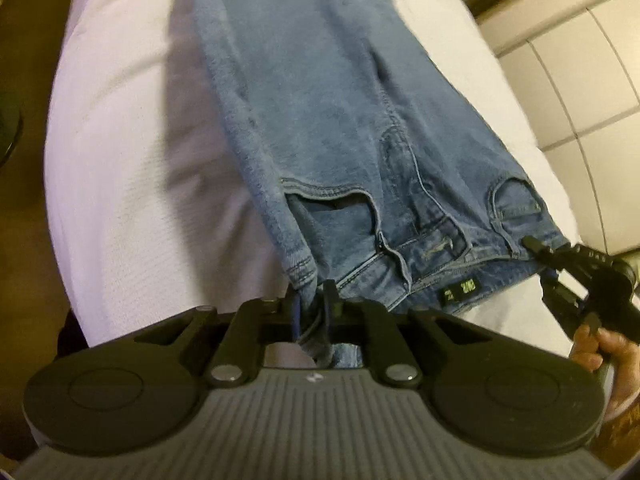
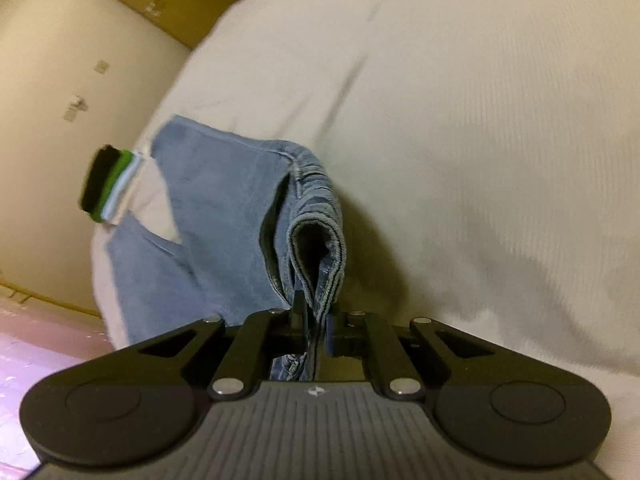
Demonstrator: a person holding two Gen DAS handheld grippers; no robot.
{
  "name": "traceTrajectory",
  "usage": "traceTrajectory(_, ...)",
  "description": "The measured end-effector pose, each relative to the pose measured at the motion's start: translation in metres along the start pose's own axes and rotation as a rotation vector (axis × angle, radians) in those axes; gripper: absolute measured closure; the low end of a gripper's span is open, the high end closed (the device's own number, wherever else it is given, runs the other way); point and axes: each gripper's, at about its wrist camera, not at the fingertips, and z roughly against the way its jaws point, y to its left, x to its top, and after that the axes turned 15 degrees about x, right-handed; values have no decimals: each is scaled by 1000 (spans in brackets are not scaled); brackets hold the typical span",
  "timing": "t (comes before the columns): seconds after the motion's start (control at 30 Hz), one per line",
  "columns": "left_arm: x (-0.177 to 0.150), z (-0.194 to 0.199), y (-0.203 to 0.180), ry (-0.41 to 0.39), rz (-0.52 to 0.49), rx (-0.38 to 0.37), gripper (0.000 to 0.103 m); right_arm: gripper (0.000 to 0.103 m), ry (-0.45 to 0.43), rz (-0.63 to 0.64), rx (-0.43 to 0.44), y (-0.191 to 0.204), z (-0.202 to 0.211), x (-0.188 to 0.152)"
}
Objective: Fold clothes
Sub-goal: 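Lay the jeans flat on the bed and open both grippers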
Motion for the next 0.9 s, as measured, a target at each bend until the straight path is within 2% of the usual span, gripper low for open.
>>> traceTrajectory(0.07,-7,7,-14,11,-62,-28,96,97,-8,3,8,6,16,6)
traceTrajectory(0.13,-20,6,-32,53,-144,-72,95,97,-17,9,-28,5,35,11)
traceTrajectory(0.2,-37,-8,-50,126,-233,-71,94,97,-31,-6,-89,-7,51,14)
traceTrajectory(0.27,-52,-25,-65,222,-314,-54,84,96,-25,-96,-175,-31,49,17)
traceTrajectory(0.3,-55,-30,-69,262,-356,-33,82,89,-23,-139,-221,-44,50,17)
traceTrajectory(0.33,-57,-35,-72,299,-400,-12,81,74,-29,-161,-282,-50,54,14)
traceTrajectory(0.37,-60,-39,-76,337,-443,9,81,68,-36,-182,-343,-55,57,12)
traceTrajectory(0.4,-57,-34,-77,337,-485,13,81,62,-42,-203,-403,-61,60,9)
traceTrajectory(0.43,-52,-26,-77,310,-515,19,81,63,-50,-220,-454,-65,63,6)
traceTrajectory(0.47,-43,-17,-76,278,-539,26,78,59,-62,-220,-460,-60,68,2)
traceTrajectory(0.6,12,6,-68,199,-577,88,76,58,-79,-172,-415,-19,74,-19)
traceTrajectory(0.7,51,9,-66,164,-613,185,75,53,-13,-100,-390,20,61,-46)
traceTrajectory(0.77,75,6,-65,169,-640,237,75,53,47,-69,-378,41,49,-70)
traceTrajectory(0.9,123,-2,-64,155,-746,276,75,53,139,-30,-357,79,12,-121)
